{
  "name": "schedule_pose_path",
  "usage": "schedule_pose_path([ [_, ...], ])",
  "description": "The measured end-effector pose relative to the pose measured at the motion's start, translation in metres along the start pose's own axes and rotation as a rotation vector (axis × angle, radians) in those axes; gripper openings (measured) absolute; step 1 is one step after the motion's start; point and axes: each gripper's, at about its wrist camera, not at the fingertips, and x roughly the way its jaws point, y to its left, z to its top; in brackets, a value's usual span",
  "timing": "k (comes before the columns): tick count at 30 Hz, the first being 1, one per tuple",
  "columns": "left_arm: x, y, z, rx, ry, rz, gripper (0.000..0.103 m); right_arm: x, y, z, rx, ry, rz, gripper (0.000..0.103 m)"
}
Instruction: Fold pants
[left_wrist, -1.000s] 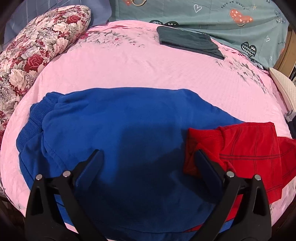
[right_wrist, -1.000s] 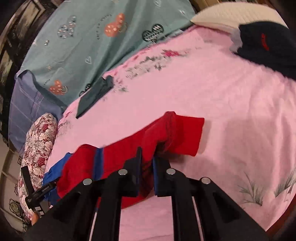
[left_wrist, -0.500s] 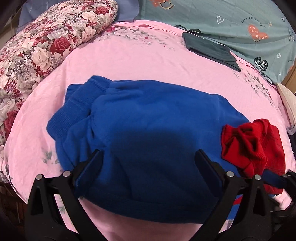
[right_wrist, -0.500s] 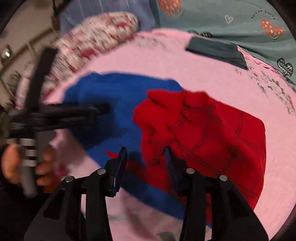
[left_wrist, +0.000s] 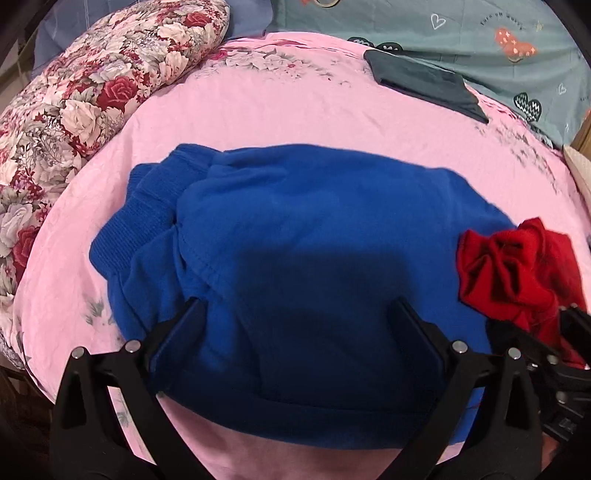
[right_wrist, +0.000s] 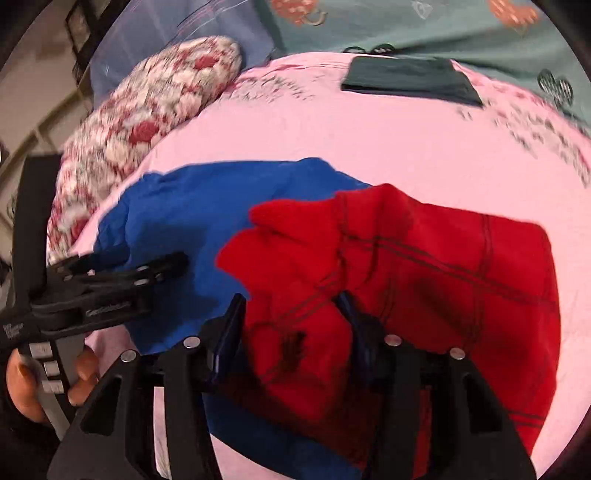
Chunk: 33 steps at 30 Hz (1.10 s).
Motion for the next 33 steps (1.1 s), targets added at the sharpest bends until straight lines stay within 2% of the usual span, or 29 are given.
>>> schedule_pose_path([
  [2,-0.005,0.001,0.001,0.000,-0.022,-0.004,0.101,-0.020,-0.001,0.008,0.020,-0.075,0.057,0.053],
  [3,-0.005,0.001,0.003,-0.001,-0.025,-0.003,0.101,-0.035,-0.001,0.013,0.017,-0.145,0.075,0.056],
  [4,-0.003,0.001,0.003,0.001,-0.019,0.000,0.101,-0.039,-0.002,0.015,0.018,-0.177,0.077,0.057],
  [5,-0.001,0.002,0.003,0.000,-0.009,-0.008,0.101,-0.035,-0.004,0.017,0.025,-0.165,0.081,0.057],
  [7,-0.010,0.011,0.004,-0.020,-0.017,-0.047,0.101,-0.010,-0.014,0.016,0.076,-0.046,0.104,0.057],
  [8,-0.021,0.020,0.006,-0.040,-0.033,-0.075,0.101,-0.001,-0.023,0.011,0.122,-0.028,0.135,0.057],
  [10,-0.047,0.043,0.007,-0.097,-0.086,-0.122,0.101,-0.007,-0.034,0.009,0.154,-0.076,0.199,0.057],
  [11,-0.058,0.056,0.008,-0.130,-0.105,-0.145,0.101,-0.018,-0.040,0.009,0.162,-0.130,0.243,0.059],
  [12,-0.067,0.070,0.008,-0.169,-0.114,-0.174,0.101,-0.027,-0.043,0.007,0.164,-0.187,0.259,0.065],
  [13,-0.073,0.087,0.008,-0.224,-0.109,-0.214,0.101,-0.036,-0.045,0.002,0.162,-0.252,0.250,0.069],
  [14,-0.074,0.099,0.007,-0.268,-0.101,-0.245,0.101,-0.041,-0.046,0.001,0.157,-0.296,0.228,0.079],
  [15,-0.070,0.111,0.006,-0.317,-0.088,-0.278,0.101,-0.046,-0.047,-0.001,0.150,-0.332,0.190,0.081],
  [17,-0.055,0.122,0.003,-0.391,-0.037,-0.298,0.101,-0.041,-0.045,-0.004,0.130,-0.318,0.150,0.081],
  [19,-0.036,0.123,0.000,-0.455,0.005,-0.377,0.099,-0.034,-0.038,-0.004,0.099,-0.283,0.129,0.081],
  [20,-0.028,0.122,-0.001,-0.477,0.017,-0.393,0.099,-0.036,-0.034,-0.006,0.076,-0.282,0.120,0.081],
  [21,-0.021,0.122,0.000,-0.494,0.025,-0.388,0.099,-0.037,-0.029,-0.008,0.047,-0.286,0.115,0.081],
  [25,0.004,0.130,0.007,-0.577,0.055,-0.421,0.085,-0.028,-0.021,-0.010,-0.004,-0.273,0.097,0.081],
  [28,0.004,0.130,0.015,-0.586,0.052,-0.422,0.085,-0.025,-0.025,-0.009,0.011,-0.268,0.103,0.081],
  [30,0.011,0.131,0.019,-0.595,0.061,-0.393,0.084,-0.024,-0.026,-0.006,0.020,-0.259,0.103,0.081],
  [32,0.018,0.140,0.019,-0.642,0.058,-0.373,0.068,-0.023,-0.026,-0.006,0.021,-0.254,0.105,0.081],
  [33,0.019,0.142,0.019,-0.652,0.061,-0.340,0.060,-0.023,-0.025,-0.006,0.020,-0.253,0.106,0.081],
])
